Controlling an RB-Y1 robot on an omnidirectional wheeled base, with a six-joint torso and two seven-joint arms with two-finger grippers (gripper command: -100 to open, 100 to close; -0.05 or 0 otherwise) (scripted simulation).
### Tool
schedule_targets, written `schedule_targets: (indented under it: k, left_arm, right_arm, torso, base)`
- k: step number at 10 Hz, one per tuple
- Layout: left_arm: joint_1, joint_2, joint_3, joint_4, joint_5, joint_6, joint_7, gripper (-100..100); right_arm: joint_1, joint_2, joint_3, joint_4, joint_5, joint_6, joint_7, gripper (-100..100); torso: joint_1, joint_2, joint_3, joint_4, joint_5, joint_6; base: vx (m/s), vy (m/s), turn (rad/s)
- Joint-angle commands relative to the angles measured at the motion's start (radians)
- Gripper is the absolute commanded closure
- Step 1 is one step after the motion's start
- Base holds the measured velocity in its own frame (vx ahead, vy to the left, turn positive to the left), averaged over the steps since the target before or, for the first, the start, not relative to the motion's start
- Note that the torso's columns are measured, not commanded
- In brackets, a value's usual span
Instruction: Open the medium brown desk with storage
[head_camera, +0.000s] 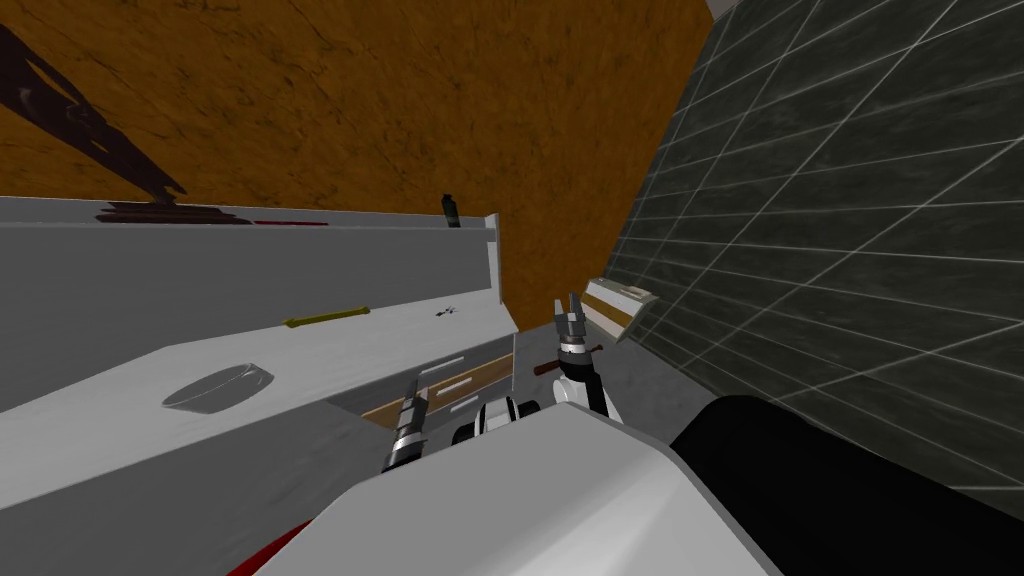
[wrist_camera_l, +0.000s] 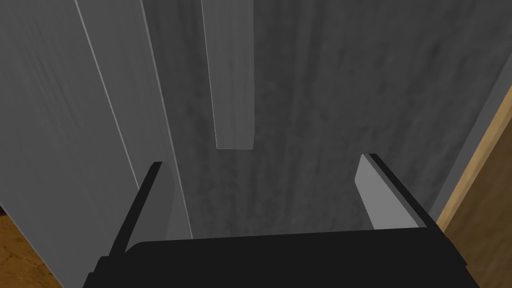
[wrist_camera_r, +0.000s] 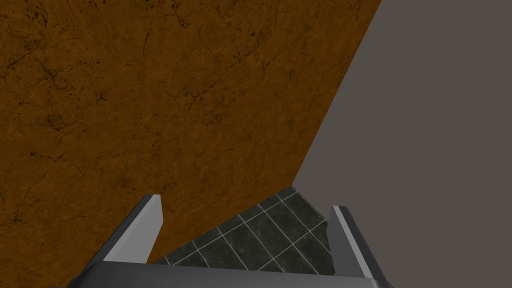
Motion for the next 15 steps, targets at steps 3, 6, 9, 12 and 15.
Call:
schedule_targets:
  k: [3, 6, 9, 12, 15]
  left_arm:
    - [-0.01, 0.003, 0.004, -0.025, 0.003, 0.033, 0.003, -100]
    - [0.003, 0.008, 0.0, -0.032, 0.001, 0.03, 0.009, 100]
    - [0.02, 0.017, -0.005, -0.074, -0.001, 0.054, 0.02, 100]
    - [-0.001, 0.053, 0.002, -0.074, 0.005, 0.074, 0.018, -100]
    - [-0.028, 0.022, 0.015, -0.07, 0.011, 0.12, 0.016, -100]
  right_arm:
    - [0.0, 0.0, 0.0, 0.0, 0.0, 0.0, 0.0, 0]
    - [0.0, 0.0, 0.0, 0.0, 0.0, 0.0, 0.0, 0]
    - [-0.001, 0.0, 0.0, 0.0, 0.0, 0.0, 0.0, 0]
    - [0.0, 0.0, 0.0, 0.0, 0.0, 0.0, 0.0, 0]
    - [0.0, 0.0, 0.0, 0.0, 0.0, 0.0, 0.0, 0]
  torso:
    - [-0.001, -0.001, -0.001, 0.0, 0.0, 0.0]
    - [0.0, 0.0, 0.0, 0.0, 0.0, 0.0]
    - [0.0, 0.003, 0.002, 0.001, 0.0, 0.0]
    - [-0.001, -0.012, -0.007, -0.003, 0.0, 0.0]
    - [0.002, -0.005, -0.003, -0.001, 0.001, 0.0]
  base:
    - [0.039, 0.001, -0.003]
    - [-0.056, -0.013, 0.01]
    - [-0.216, -0.037, 0.02]
    - [0.001, -0.042, -0.004]
    - [0.162, 0.007, 0.006]
